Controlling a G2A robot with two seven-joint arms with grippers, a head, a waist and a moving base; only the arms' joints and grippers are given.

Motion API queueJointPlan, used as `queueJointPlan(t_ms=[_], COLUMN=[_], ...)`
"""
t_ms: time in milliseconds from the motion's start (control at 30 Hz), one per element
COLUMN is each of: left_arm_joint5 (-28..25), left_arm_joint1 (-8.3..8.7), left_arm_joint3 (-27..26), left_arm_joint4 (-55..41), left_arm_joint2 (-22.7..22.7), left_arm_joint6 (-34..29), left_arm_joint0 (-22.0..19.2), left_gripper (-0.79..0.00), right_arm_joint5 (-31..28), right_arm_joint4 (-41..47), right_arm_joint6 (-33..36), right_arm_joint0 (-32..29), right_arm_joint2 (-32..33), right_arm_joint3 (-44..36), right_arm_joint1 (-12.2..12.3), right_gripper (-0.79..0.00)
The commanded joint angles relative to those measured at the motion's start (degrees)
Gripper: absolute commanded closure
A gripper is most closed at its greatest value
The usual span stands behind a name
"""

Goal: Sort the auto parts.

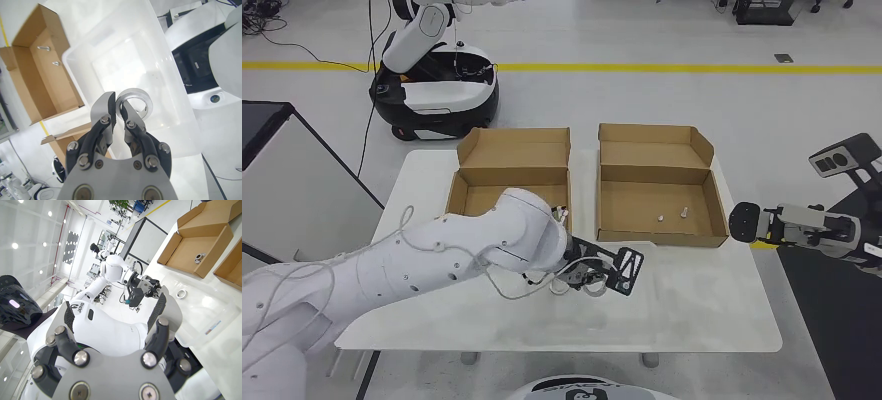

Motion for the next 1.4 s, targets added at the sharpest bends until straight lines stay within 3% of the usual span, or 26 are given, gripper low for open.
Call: queueJointPlan(t_ms=[0, 200, 467, 600, 833, 1067, 1367], left_arm_joint5=[0.4, 1.86, 0.69, 1.17, 0.74, -2.08, -5.25], left_arm_joint1=[0.14, 1.41, 4.6, 6.08, 7.7, 8.21, 7.18], left_arm_joint3=[0.08, 1.55, 4.55, 6.14, 7.99, 8.94, 10.06], left_arm_joint4=[3.1, 10.53, 17.61, 19.07, 19.45, 17.71, 19.06], left_arm_joint2=[-1.68, -7.47, -15.92, -20.53, -26.98, -32.34, -35.06], left_arm_joint6=[5.32, 21.94, 42.55, 54.12, 68.5, 81.39, 99.53], left_arm_joint0=[0.84, 5.38, 14.43, 19.72, 26.9, 30.81, 33.21], left_gripper=[0.0, 0.0, 0.0, 0.0, 0.0, 0.0, 0.0], right_arm_joint5=[0.0, 0.0, 0.0, 0.0, 0.0, 0.0, 0.0], right_arm_joint4=[0.0, 0.0, 0.0, 0.0, 0.0, 0.0, 0.0], right_arm_joint6=[0.0, 0.0, 0.0, 0.0, 0.0, 0.0, 0.0], right_arm_joint0=[0.0, 0.0, 0.0, 0.0, 0.0, 0.0, 0.0], right_arm_joint2=[0.0, 0.0, 0.0, 0.0, 0.0, 0.0, 0.0], right_arm_joint3=[0.0, 0.0, 0.0, 0.0, 0.0, 0.0, 0.0], right_arm_joint1=[0.0, 0.0, 0.0, 0.0, 0.0, 0.0, 0.0], right_gripper=[-0.785, -0.785, -0.785, -0.785, -0.785, -0.785, -0.785])
